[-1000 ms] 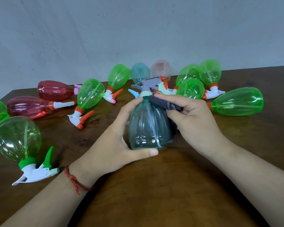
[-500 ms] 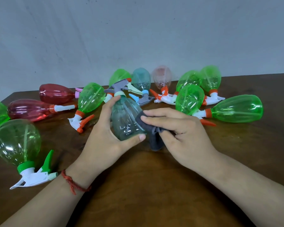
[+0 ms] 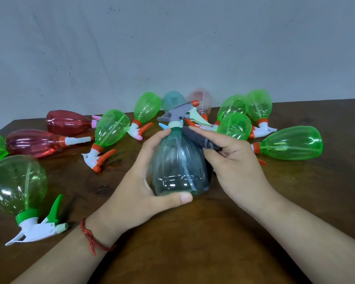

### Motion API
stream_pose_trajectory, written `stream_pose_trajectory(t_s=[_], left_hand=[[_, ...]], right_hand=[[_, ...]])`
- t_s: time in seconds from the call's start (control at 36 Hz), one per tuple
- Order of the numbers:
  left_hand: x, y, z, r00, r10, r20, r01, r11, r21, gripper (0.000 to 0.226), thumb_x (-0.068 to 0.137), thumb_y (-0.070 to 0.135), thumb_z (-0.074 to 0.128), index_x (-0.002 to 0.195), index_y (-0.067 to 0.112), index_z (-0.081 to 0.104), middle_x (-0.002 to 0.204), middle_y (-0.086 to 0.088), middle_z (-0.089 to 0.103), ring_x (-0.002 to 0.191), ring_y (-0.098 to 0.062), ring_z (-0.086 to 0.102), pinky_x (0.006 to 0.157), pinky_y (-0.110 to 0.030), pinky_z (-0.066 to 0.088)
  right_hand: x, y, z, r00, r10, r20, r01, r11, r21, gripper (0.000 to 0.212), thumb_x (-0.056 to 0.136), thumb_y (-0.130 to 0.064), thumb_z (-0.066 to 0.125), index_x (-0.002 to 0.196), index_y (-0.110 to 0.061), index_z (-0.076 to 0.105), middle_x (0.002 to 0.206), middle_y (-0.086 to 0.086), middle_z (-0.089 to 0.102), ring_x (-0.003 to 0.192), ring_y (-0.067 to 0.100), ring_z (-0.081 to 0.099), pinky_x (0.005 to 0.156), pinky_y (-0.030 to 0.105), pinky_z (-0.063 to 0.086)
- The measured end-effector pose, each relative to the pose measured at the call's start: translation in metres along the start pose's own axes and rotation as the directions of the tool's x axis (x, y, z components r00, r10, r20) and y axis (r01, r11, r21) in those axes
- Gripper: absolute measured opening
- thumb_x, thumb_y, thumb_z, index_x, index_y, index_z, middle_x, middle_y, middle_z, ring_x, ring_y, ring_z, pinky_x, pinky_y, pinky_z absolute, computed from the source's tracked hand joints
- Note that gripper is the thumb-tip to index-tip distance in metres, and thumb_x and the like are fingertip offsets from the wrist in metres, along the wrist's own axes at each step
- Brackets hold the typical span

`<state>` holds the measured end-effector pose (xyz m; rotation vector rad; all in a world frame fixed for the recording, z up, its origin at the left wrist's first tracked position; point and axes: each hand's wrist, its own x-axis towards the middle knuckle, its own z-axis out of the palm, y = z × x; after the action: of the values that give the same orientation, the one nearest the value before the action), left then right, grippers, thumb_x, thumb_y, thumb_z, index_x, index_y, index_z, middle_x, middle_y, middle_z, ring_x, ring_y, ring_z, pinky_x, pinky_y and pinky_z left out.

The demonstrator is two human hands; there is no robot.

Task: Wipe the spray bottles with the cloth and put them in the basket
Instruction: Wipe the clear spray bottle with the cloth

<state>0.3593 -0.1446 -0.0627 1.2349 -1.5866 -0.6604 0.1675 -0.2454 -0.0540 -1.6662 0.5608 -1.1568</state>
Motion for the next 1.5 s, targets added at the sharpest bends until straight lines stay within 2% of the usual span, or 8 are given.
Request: stream_pose_trajectory(t_s=[0.11, 0.39, 0.5, 0.64, 0.86, 1.14, 1.28, 1.5], left_hand=[[0.002, -0.004, 0.000, 0.997, -0.036, 0.063, 0.034, 0.999, 0.021, 0.113, 0.081, 0.027, 0.095, 0.167, 0.038, 0.023, 0.165, 0.011, 0.044, 0.148, -0.019, 0.052, 0.121, -0.050, 0.045], [0.004, -0.005, 0.001, 1.000, -0.016, 0.024, 0.012, 0.988, 0.152, 0.115, 0.073, 0.021, 0.100, 0.164, 0.034, 0.031, 0.162, 0.014, 0.048, 0.149, -0.014, 0.051, 0.122, -0.046, 0.044], [0.005, -0.006, 0.000, 0.997, -0.021, -0.070, 0.031, 0.988, 0.148, 0.110, 0.072, 0.026, 0.099, 0.161, 0.037, 0.035, 0.155, 0.020, 0.053, 0.142, -0.007, 0.056, 0.117, -0.031, 0.049], [0.009, -0.015, -0.009, 0.964, -0.054, -0.261, 0.076, 0.994, 0.075, 0.107, 0.071, 0.029, 0.102, 0.158, 0.038, 0.039, 0.150, 0.008, 0.061, 0.136, -0.017, 0.063, 0.115, -0.048, 0.051], [0.012, -0.013, -0.010, 0.954, -0.066, -0.294, 0.084, 0.995, 0.049, 0.105, 0.071, 0.024, 0.098, 0.157, 0.038, 0.040, 0.148, 0.011, 0.062, 0.136, -0.014, 0.063, 0.114, -0.045, 0.051], [0.005, -0.003, -0.002, 0.995, -0.010, -0.099, 0.020, 0.995, 0.099, 0.110, 0.069, 0.021, 0.099, 0.160, 0.035, 0.038, 0.153, 0.022, 0.055, 0.142, -0.005, 0.056, 0.115, -0.023, 0.046], [0.001, 0.002, 0.002, 1.000, -0.008, 0.011, 0.008, 1.000, 0.001, 0.114, 0.070, 0.013, 0.098, 0.161, 0.035, 0.033, 0.153, 0.015, 0.056, 0.140, -0.018, 0.060, 0.113, -0.033, 0.052], [0.003, -0.002, 0.002, 0.998, -0.035, 0.056, 0.030, 0.996, 0.085, 0.116, 0.070, 0.018, 0.100, 0.162, 0.040, 0.033, 0.158, 0.018, 0.051, 0.144, -0.011, 0.056, 0.117, -0.031, 0.048]], right_hand=[[0.001, 0.000, -0.001, 0.999, 0.031, -0.027, -0.030, 0.999, 0.018, 0.055, 0.098, 0.019, 0.047, 0.131, -0.016, 0.074, 0.127, -0.014, 0.075, 0.128, 0.002, 0.064, 0.112, 0.027, 0.049], [-0.001, 0.008, -0.001, 0.998, -0.059, 0.005, 0.059, 0.973, -0.222, 0.059, 0.097, 0.016, 0.050, 0.127, -0.028, 0.076, 0.132, -0.018, 0.071, 0.132, -0.001, 0.059, 0.114, 0.019, 0.043], [-0.004, 0.007, 0.001, 0.991, -0.129, 0.039, 0.134, 0.950, -0.281, 0.061, 0.095, 0.019, 0.052, 0.126, -0.027, 0.077, 0.135, -0.018, 0.069, 0.133, -0.004, 0.057, 0.111, 0.011, 0.040], [-0.012, 0.008, 0.006, 0.972, -0.202, 0.124, 0.231, 0.919, -0.319, 0.063, 0.089, 0.023, 0.053, 0.127, -0.020, 0.077, 0.140, -0.014, 0.067, 0.133, 0.000, 0.059, 0.110, 0.014, 0.043], [-0.015, 0.009, 0.009, 0.957, -0.257, 0.133, 0.289, 0.881, -0.374, 0.065, 0.089, 0.023, 0.054, 0.130, -0.022, 0.076, 0.142, -0.016, 0.065, 0.133, -0.003, 0.058, 0.111, 0.014, 0.043], [-0.002, 0.008, 0.003, 0.999, 0.030, 0.027, -0.028, 0.999, -0.046, 0.059, 0.099, 0.016, 0.050, 0.132, -0.027, 0.073, 0.135, -0.018, 0.070, 0.135, 0.000, 0.058, 0.120, 0.036, 0.043], [0.003, 0.005, 0.006, 0.985, 0.172, -0.008, -0.165, 0.958, 0.234, 0.056, 0.099, 0.019, 0.046, 0.129, -0.019, 0.075, 0.130, -0.003, 0.075, 0.129, 0.015, 0.066, 0.117, 0.048, 0.047], [0.002, 0.012, 0.003, 0.987, 0.124, -0.107, -0.106, 0.982, 0.158, 0.060, 0.095, 0.021, 0.047, 0.119, -0.024, 0.079, 0.119, -0.005, 0.079, 0.119, 0.014, 0.071, 0.108, 0.045, 0.054]])
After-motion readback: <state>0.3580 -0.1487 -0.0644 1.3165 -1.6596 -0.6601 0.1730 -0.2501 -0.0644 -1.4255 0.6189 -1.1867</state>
